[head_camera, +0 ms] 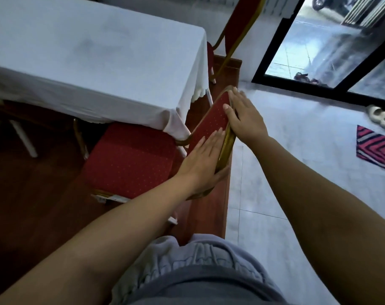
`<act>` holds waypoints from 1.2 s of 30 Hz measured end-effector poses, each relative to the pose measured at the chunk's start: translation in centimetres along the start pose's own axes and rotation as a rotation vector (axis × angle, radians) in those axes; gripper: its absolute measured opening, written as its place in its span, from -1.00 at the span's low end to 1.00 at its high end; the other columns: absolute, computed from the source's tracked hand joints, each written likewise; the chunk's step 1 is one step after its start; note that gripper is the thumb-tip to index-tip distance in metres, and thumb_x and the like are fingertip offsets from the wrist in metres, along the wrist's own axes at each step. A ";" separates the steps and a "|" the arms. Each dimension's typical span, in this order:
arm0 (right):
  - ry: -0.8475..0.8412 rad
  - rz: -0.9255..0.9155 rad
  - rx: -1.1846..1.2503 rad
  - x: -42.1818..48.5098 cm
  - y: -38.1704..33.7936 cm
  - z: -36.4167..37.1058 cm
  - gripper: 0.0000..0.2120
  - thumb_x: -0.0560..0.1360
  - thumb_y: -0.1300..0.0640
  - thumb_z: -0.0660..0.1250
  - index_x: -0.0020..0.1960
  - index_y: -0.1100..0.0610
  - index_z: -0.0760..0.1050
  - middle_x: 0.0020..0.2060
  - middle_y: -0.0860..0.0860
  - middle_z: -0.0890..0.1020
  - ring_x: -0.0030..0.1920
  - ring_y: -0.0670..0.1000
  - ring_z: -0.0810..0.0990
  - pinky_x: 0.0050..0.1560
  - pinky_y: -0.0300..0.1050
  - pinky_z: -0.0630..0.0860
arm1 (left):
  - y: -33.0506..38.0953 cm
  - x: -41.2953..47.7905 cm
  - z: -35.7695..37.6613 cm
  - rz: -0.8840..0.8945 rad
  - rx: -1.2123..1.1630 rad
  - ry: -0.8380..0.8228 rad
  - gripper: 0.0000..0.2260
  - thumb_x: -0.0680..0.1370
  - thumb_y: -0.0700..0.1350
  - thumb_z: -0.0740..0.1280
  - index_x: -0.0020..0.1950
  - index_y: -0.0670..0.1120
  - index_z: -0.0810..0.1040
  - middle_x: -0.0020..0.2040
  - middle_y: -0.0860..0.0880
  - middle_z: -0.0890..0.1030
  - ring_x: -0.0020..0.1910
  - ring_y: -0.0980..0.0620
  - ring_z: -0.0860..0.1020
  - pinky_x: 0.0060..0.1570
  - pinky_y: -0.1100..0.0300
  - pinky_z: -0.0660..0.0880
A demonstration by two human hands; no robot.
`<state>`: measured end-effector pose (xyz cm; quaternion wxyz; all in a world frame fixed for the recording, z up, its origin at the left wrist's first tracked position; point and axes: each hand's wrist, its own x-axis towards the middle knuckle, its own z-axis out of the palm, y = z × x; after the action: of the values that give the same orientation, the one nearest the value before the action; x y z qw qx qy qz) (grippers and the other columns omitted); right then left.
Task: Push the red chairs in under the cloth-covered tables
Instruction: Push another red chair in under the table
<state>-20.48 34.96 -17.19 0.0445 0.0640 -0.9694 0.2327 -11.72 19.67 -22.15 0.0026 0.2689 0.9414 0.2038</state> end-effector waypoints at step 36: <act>-0.243 -0.678 0.141 -5.7 -9.9 5.6 -0.41 0.60 -0.22 -0.02 0.48 0.11 0.34 0.49 0.04 0.32 0.53 0.01 0.16 0.52 -0.03 0.06 | -3.8 -23.5 -4.1 -0.491 0.408 0.155 -0.44 0.66 0.13 -0.01 0.60 -0.07 -0.03 0.60 -0.02 0.00 0.57 0.08 -0.07 0.54 0.07 -0.07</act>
<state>-13.71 24.18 -18.42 -0.0011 0.4117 -0.8729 0.2617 5.94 3.25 -22.35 -0.0739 0.0123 0.9969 0.0243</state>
